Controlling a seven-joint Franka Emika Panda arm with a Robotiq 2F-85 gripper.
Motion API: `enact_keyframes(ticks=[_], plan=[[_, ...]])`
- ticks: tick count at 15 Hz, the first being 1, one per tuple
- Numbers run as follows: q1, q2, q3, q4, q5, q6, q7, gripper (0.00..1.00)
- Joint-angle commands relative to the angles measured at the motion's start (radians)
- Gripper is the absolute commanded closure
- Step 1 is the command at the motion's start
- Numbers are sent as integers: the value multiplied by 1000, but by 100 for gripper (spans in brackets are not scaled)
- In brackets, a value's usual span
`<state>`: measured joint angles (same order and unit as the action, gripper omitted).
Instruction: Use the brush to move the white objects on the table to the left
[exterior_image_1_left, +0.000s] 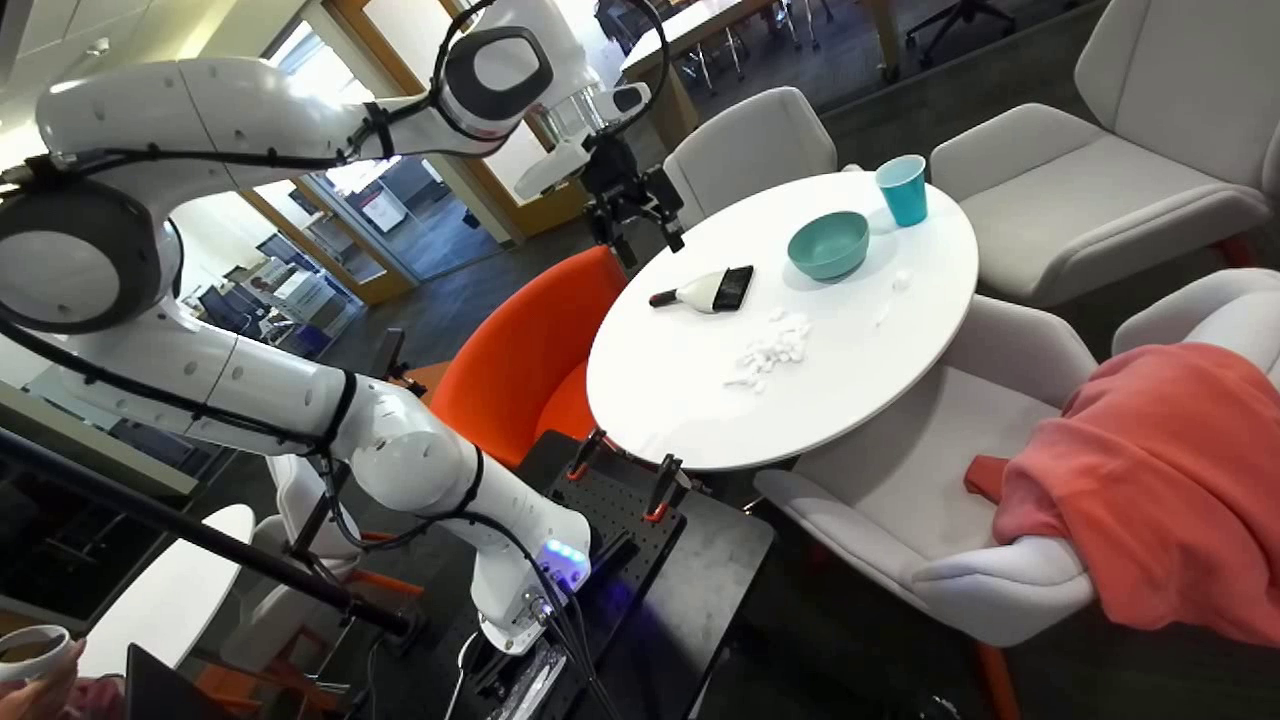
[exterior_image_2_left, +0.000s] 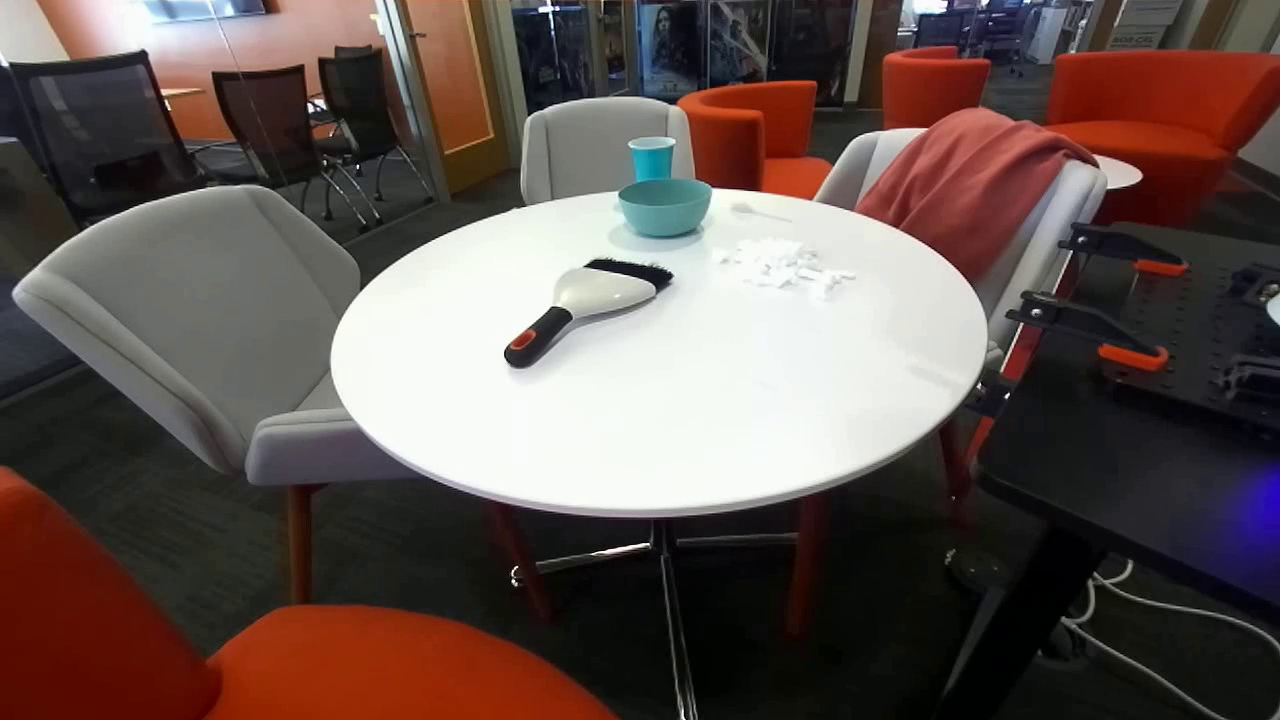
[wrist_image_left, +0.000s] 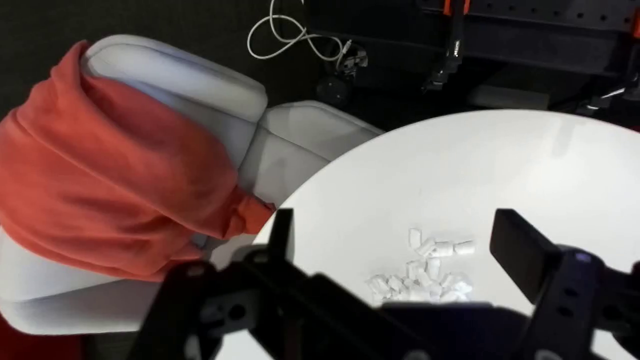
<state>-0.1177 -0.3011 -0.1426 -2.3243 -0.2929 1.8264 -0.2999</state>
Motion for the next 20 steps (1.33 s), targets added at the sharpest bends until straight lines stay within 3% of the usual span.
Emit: enact_keyframes(ticks=[1,6,9,10,11,17,20], plan=[[25,0,28,36,87,-40,111,0],[94,38,134,101,332,-22,431,0],[140,86,211,146,421,14,584,0],[152,96,231,157,428,17,609,0],[137,50,209,110,402,10,550,0],[140,62,205,115,402,10,558,0],[148,103,216,122,485,63,644,0]])
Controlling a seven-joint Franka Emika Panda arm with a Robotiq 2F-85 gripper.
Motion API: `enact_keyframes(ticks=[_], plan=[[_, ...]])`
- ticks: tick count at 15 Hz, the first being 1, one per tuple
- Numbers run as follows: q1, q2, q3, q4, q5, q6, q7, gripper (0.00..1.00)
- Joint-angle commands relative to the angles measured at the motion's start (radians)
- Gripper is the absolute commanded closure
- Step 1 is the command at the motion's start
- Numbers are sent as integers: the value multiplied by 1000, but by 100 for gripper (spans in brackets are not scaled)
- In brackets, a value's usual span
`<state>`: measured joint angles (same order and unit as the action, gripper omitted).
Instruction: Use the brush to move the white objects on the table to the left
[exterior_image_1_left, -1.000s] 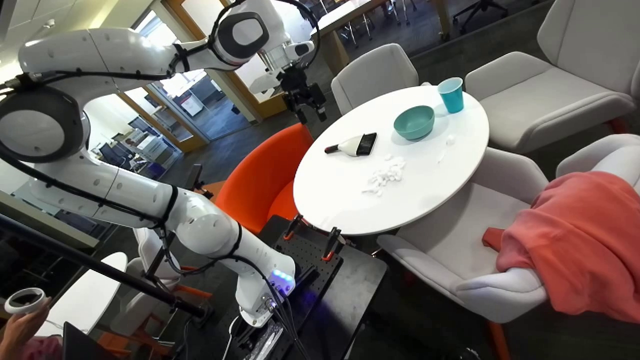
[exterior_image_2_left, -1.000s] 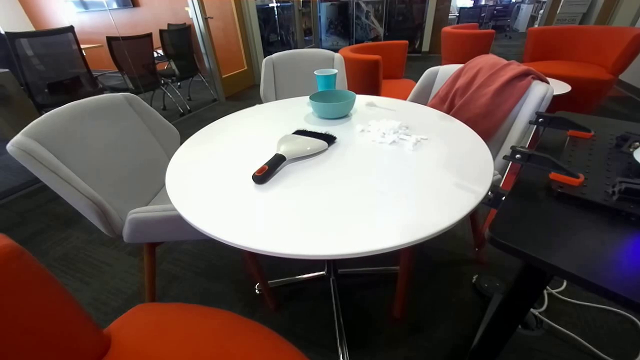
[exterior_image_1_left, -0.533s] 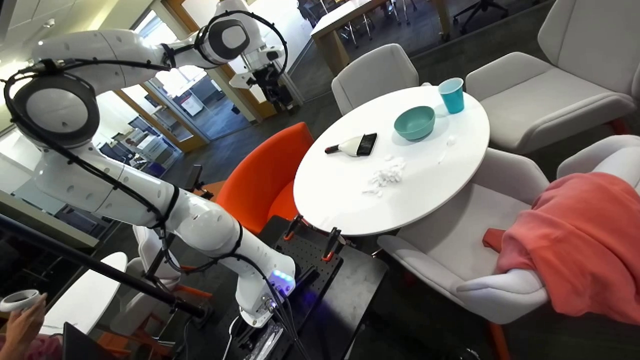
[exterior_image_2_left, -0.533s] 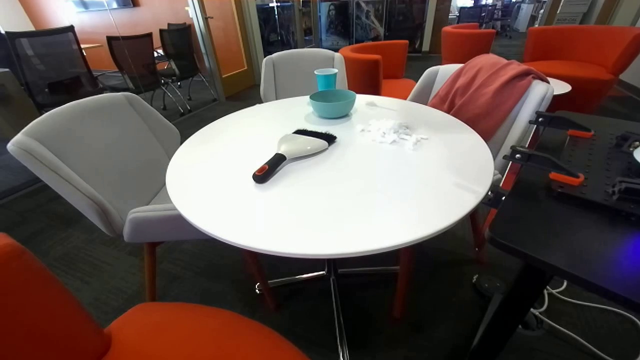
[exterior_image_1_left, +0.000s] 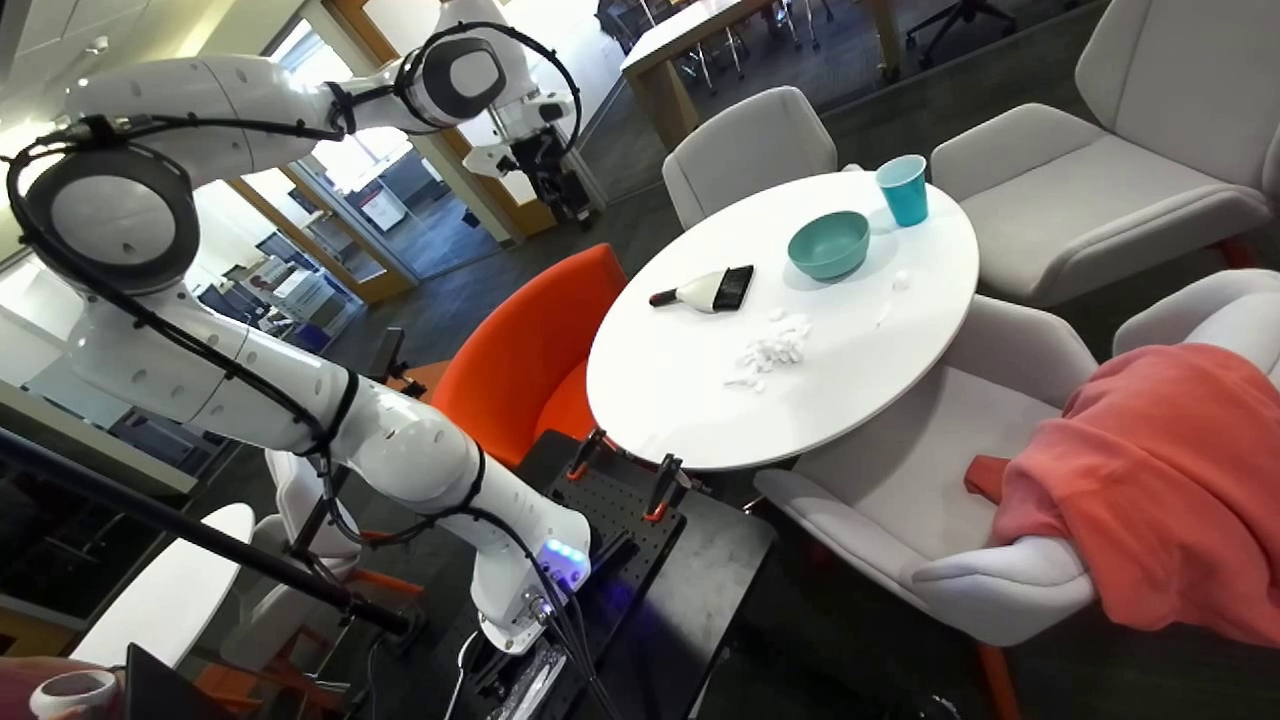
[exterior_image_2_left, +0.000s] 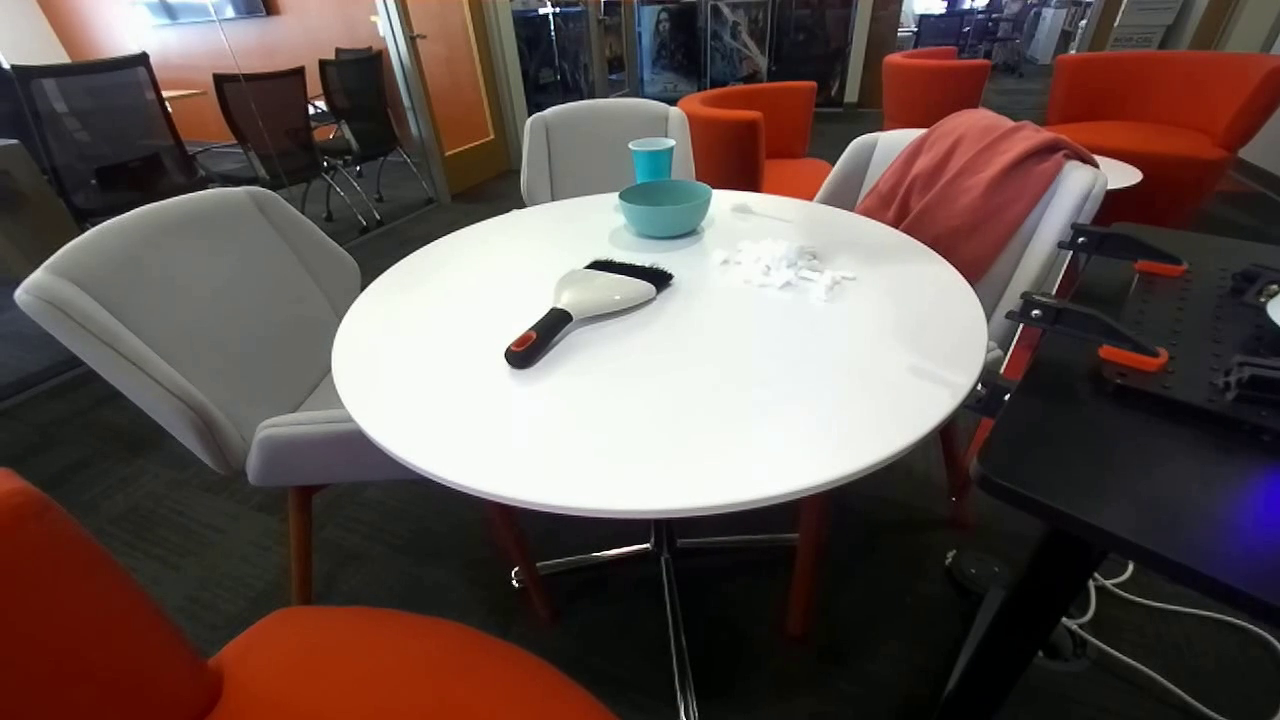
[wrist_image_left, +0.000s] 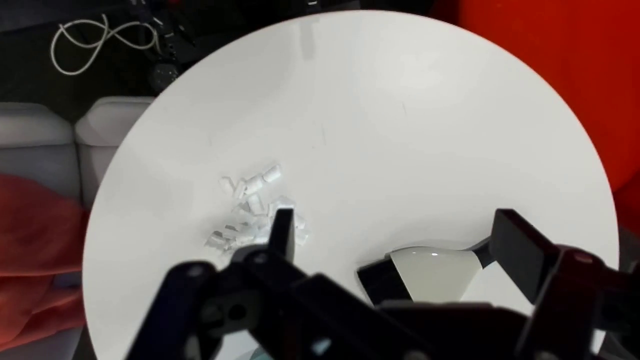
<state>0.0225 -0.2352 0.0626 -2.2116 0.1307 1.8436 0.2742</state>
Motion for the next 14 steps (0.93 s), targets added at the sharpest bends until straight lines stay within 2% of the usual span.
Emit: enact_keyframes(ticks=[1,6,10,12,14], plan=[[13,60,29,15,76,82,129,0],[64,213,127,79,41,265,475,0],[130,387,143,204,-107,315,750,0],[170,476,129,283,-161,299,823,0],[197,541,130,341,-154,313,767,0]])
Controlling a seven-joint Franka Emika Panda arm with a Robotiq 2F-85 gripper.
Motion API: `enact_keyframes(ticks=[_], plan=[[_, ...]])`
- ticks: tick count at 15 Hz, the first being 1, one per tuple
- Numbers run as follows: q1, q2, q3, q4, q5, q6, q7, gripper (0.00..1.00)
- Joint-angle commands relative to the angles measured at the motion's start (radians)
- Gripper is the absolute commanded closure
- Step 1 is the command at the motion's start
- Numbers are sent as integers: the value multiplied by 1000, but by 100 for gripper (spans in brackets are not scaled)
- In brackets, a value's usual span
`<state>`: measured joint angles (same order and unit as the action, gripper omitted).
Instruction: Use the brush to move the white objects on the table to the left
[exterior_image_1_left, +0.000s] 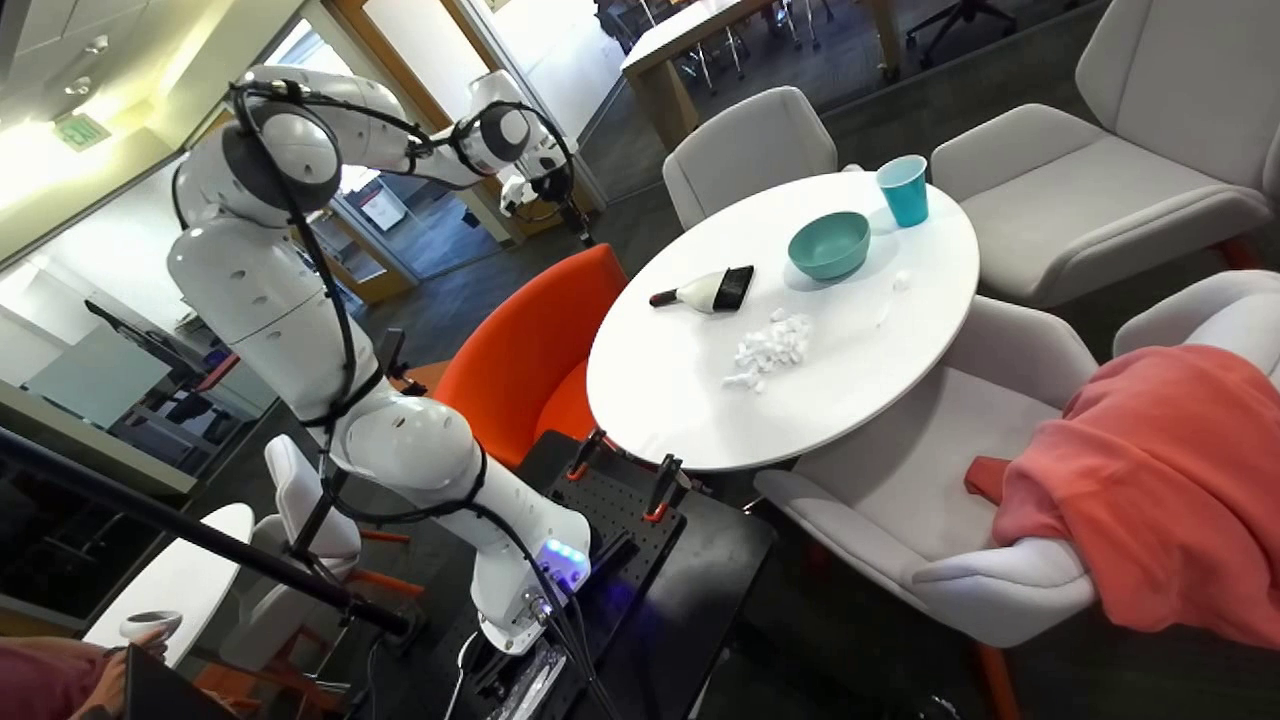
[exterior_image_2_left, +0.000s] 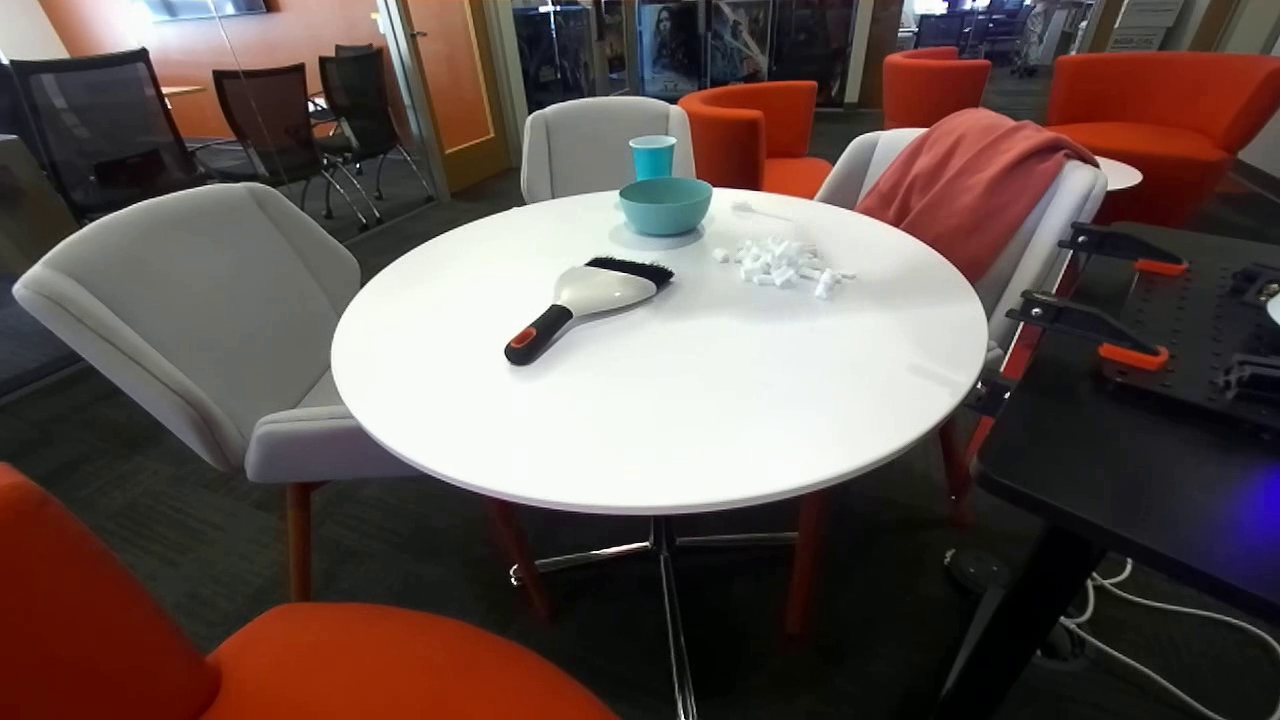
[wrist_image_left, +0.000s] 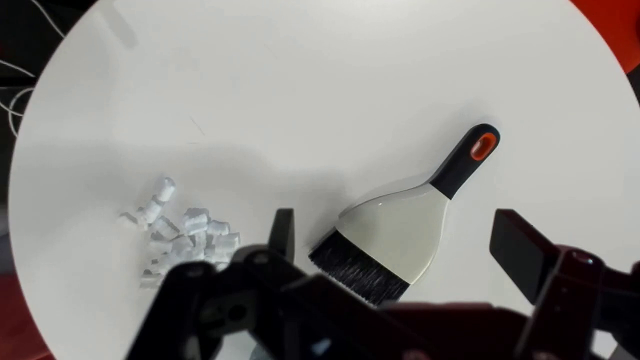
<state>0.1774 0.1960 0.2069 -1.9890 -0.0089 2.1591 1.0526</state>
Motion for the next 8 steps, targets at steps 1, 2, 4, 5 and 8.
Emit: enact_keyframes(ticks=[1,2,4,5,8], plan=[[41,123,-1,127,30,29,-103,0],[51,75,-28,67,10,10,-37,0],[66,116,-28,104,21,26,-79,0],[70,124,-28,113,22,26,-83,0],[69,125,-29,121,23,26,-92,0]])
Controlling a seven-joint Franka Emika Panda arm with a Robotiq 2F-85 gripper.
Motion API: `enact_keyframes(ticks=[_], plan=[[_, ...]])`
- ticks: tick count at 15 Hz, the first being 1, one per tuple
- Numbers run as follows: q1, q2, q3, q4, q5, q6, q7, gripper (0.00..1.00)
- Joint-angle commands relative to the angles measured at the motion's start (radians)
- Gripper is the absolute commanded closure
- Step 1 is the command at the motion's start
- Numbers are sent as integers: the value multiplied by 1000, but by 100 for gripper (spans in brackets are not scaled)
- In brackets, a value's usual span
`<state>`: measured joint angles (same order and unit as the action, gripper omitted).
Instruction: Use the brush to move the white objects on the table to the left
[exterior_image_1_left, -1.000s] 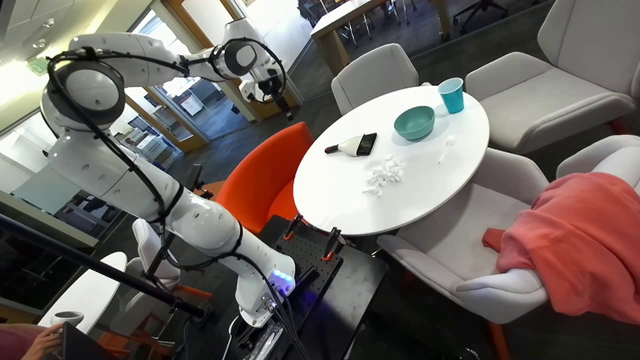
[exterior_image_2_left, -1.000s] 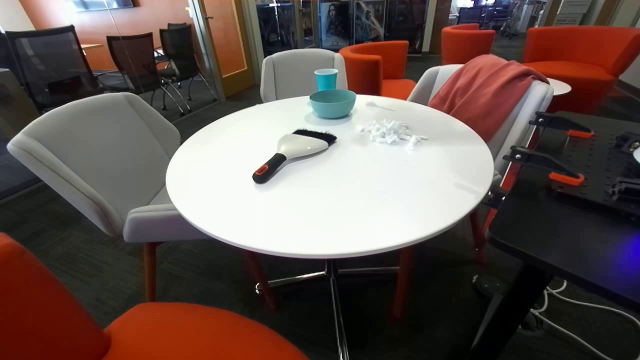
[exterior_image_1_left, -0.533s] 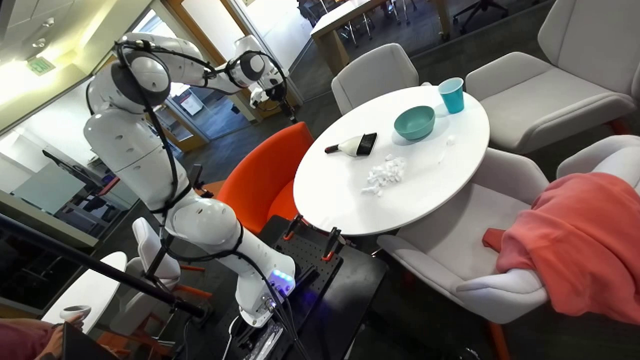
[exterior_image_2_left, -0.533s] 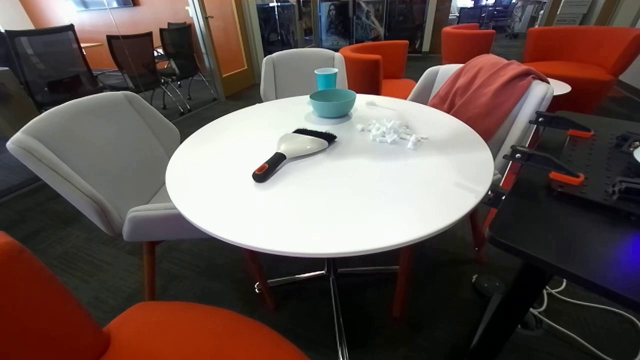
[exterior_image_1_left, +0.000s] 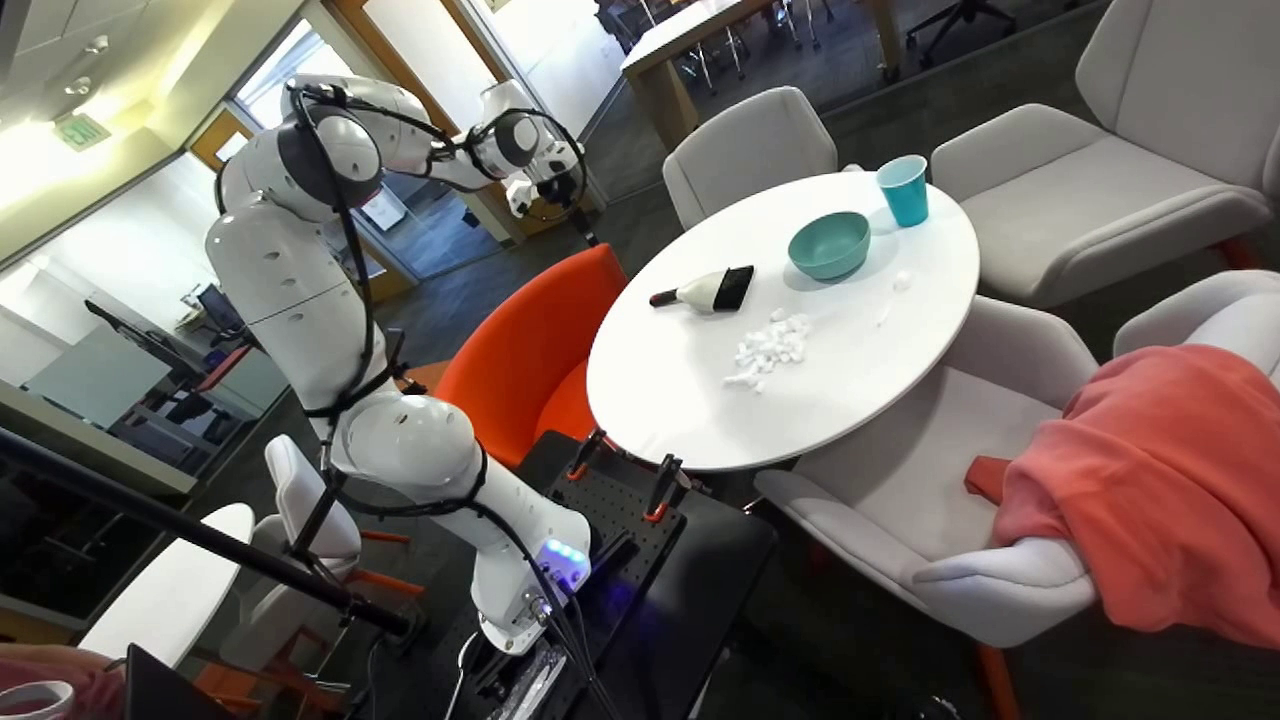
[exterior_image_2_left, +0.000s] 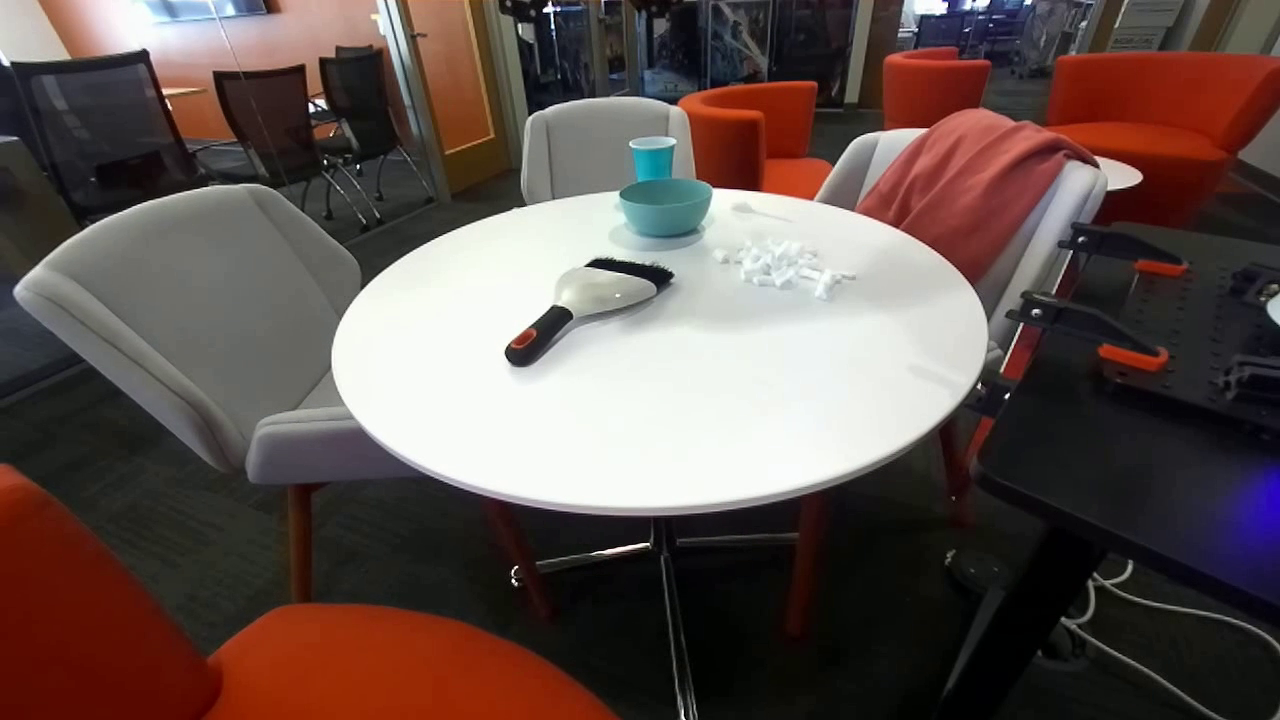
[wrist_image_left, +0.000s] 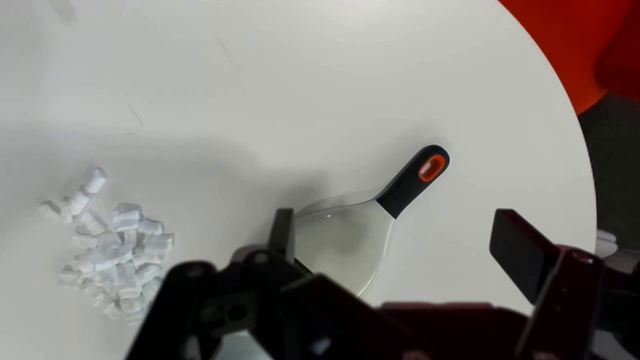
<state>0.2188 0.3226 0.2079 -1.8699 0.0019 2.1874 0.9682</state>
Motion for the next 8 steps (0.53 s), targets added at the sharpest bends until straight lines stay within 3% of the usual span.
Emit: enact_keyframes(ticks=[1,8], plan=[[47,14,-43,15,-11,27,59,0],[228,186,-162,153,-252,91,625,0]])
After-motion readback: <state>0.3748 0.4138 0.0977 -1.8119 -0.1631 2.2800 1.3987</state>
